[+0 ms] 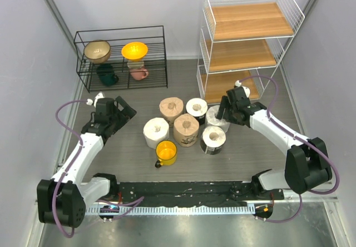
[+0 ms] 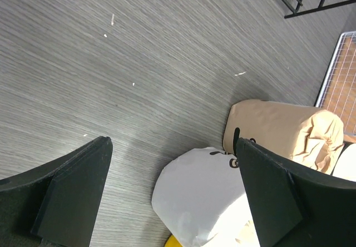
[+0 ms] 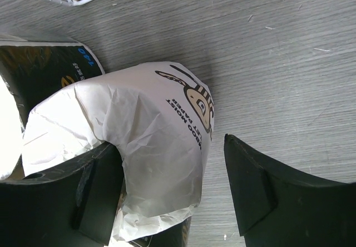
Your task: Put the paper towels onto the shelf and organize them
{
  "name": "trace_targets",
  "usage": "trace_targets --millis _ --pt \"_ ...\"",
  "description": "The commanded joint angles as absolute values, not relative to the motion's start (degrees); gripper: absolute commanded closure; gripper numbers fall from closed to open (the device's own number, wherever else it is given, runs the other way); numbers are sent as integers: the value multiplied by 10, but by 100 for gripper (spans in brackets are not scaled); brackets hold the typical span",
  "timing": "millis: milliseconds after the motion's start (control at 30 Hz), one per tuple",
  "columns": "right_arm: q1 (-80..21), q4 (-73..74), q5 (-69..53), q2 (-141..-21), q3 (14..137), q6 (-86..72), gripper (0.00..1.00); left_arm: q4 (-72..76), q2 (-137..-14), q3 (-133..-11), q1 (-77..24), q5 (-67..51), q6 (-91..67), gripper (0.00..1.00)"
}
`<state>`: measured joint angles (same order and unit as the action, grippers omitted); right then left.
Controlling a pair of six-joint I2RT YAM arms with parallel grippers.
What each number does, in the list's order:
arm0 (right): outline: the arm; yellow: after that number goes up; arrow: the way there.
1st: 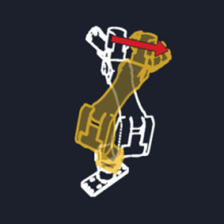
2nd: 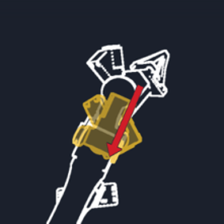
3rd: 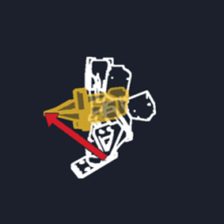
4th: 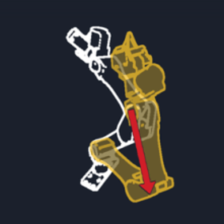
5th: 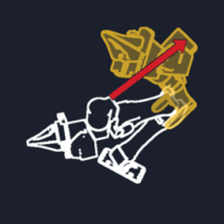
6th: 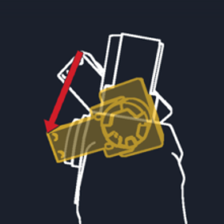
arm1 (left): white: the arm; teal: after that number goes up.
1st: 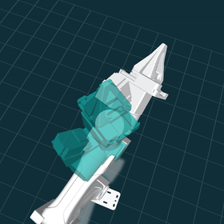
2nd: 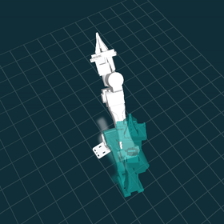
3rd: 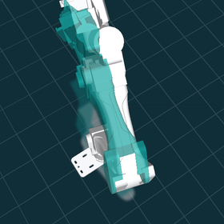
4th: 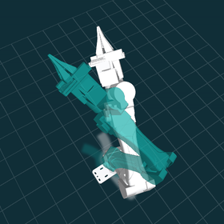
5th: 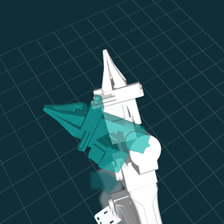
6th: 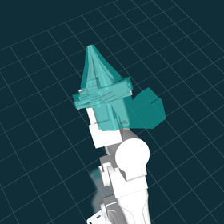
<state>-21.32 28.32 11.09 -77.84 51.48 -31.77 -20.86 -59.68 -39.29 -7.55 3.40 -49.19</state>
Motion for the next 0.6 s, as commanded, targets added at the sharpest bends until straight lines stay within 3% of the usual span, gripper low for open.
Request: trace_targets --millis 0,567 --pt "-217 283 106 -781 534 -328 25 -200 -606 -389 -81 10 -497 0" --pt "-218 273 104 -777 519 -332 29 -199 -605 -387 -86 16 -496 0"
